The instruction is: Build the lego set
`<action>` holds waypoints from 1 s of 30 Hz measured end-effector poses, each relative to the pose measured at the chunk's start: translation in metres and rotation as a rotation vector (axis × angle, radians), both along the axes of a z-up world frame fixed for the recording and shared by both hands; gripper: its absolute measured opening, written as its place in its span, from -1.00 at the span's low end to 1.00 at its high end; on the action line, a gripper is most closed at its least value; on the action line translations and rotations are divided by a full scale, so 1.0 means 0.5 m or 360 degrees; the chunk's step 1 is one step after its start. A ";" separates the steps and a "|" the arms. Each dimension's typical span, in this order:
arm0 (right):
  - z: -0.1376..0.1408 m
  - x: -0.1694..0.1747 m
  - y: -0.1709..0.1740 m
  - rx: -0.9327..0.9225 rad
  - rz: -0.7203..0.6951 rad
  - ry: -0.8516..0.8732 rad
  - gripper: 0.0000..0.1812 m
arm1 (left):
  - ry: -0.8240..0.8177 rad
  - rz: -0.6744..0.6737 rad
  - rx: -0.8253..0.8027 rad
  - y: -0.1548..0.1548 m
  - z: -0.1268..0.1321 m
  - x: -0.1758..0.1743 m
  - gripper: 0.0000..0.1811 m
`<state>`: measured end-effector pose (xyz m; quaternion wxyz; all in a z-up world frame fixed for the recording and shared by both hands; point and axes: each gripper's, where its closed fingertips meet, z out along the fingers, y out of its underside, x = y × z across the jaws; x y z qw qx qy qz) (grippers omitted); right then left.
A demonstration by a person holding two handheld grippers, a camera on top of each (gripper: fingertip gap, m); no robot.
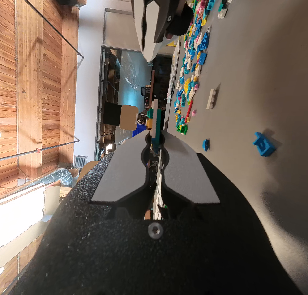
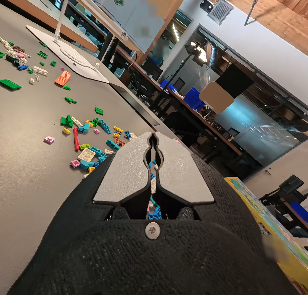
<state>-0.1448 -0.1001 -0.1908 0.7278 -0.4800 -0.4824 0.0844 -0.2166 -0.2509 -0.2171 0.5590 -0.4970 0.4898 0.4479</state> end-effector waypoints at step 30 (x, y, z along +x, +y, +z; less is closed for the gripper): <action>-0.118 -0.351 -0.162 -0.1621 0.0465 -0.1312 -0.73 | 0.0135 -0.0124 -0.0067 -0.004 -0.024 0.034 -0.91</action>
